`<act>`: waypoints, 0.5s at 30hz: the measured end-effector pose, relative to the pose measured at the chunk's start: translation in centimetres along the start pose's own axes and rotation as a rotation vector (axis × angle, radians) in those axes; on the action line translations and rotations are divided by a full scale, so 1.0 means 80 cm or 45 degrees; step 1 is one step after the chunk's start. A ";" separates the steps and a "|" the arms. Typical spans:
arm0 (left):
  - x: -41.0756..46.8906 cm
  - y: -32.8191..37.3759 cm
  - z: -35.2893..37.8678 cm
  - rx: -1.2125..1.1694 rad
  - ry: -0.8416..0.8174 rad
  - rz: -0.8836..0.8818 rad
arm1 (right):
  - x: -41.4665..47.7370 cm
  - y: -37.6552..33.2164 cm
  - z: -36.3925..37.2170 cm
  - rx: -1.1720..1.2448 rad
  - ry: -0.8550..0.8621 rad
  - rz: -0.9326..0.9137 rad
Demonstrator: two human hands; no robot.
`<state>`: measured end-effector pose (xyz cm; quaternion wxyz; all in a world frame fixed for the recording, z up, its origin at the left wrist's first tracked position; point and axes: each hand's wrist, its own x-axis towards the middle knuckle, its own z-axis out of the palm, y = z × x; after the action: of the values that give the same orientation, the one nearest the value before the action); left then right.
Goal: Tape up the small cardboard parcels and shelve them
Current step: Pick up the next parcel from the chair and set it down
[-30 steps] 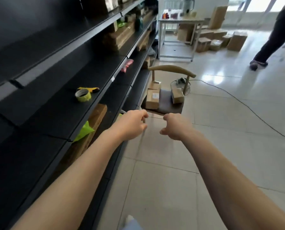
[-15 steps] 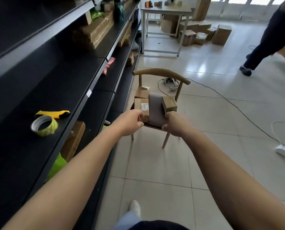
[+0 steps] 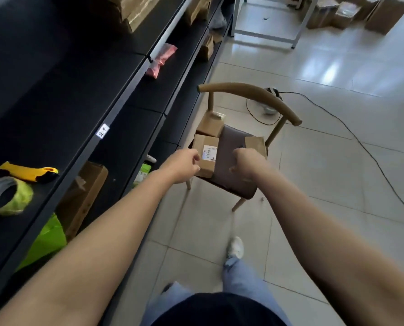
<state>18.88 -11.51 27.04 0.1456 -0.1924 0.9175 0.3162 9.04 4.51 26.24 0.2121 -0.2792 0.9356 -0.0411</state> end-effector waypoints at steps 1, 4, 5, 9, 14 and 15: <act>0.016 0.003 0.005 -0.015 0.006 -0.046 | 0.018 0.010 -0.001 -0.011 -0.016 -0.043; 0.060 0.008 0.023 -0.093 0.030 -0.176 | 0.071 0.034 -0.007 -0.051 -0.088 -0.149; 0.072 0.008 0.027 -0.111 0.041 -0.202 | 0.088 0.040 -0.009 -0.085 -0.106 -0.165; 0.117 -0.004 0.050 -0.188 0.077 -0.358 | 0.157 0.054 -0.001 -0.196 -0.190 -0.225; 0.174 -0.035 0.088 -0.324 0.055 -0.565 | 0.245 0.056 0.038 -0.221 -0.264 -0.285; 0.186 -0.044 0.096 -0.351 0.048 -0.611 | 0.263 0.054 0.048 -0.203 -0.282 -0.287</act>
<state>8.42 -13.04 13.60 0.1716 -0.4282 0.7965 0.3908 -7.40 -3.04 14.03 0.2851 -0.4010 0.8696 0.0406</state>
